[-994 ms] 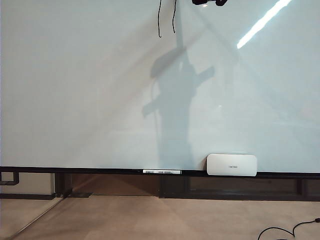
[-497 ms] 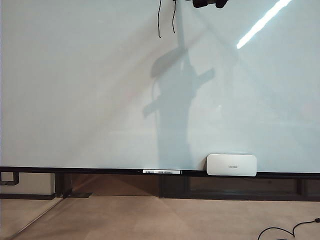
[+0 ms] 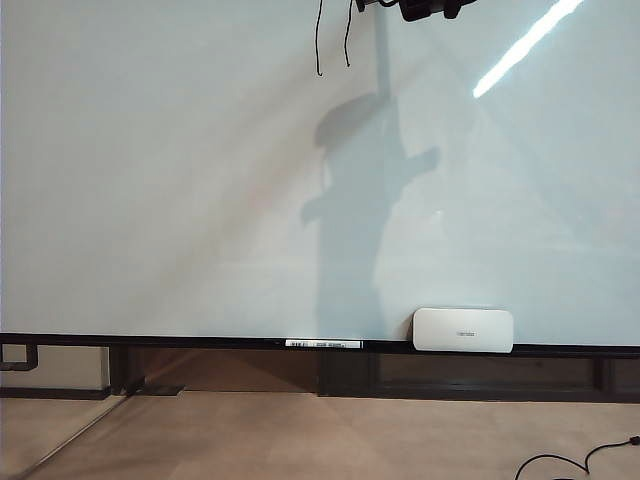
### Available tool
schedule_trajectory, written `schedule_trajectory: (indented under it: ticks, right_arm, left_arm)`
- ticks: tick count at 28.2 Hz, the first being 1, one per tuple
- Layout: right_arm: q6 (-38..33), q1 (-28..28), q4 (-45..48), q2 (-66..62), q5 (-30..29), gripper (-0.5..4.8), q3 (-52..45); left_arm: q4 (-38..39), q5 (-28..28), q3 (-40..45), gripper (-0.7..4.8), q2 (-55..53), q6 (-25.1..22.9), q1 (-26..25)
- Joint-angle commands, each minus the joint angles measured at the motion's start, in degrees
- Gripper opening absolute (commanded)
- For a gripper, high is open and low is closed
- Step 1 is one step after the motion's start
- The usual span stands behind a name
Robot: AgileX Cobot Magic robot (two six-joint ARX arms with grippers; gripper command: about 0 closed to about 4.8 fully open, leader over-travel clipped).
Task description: Reach to the right to find the marker pen, pick it up, and write the number 18 on the whiteboard.
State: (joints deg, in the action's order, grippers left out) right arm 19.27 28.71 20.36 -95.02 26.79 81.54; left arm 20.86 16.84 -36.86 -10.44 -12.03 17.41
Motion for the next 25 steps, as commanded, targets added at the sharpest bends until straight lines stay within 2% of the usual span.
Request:
schedule_trajectory:
  ticks: [1, 25]
  right_arm:
    - [0.55, -0.02, -0.24, 0.57, 1.86, -0.01, 0.39]
    - [-1.66, -0.07, -9.57, 0.61, 2.05, -0.01, -0.11]
  left_arm:
    - [-0.13, -0.13, -0.17, -0.05, 0.00, -0.72, 0.07]
    - [0.07, -0.13, -0.17, -0.05, 0.00, -1.49, 0.07]
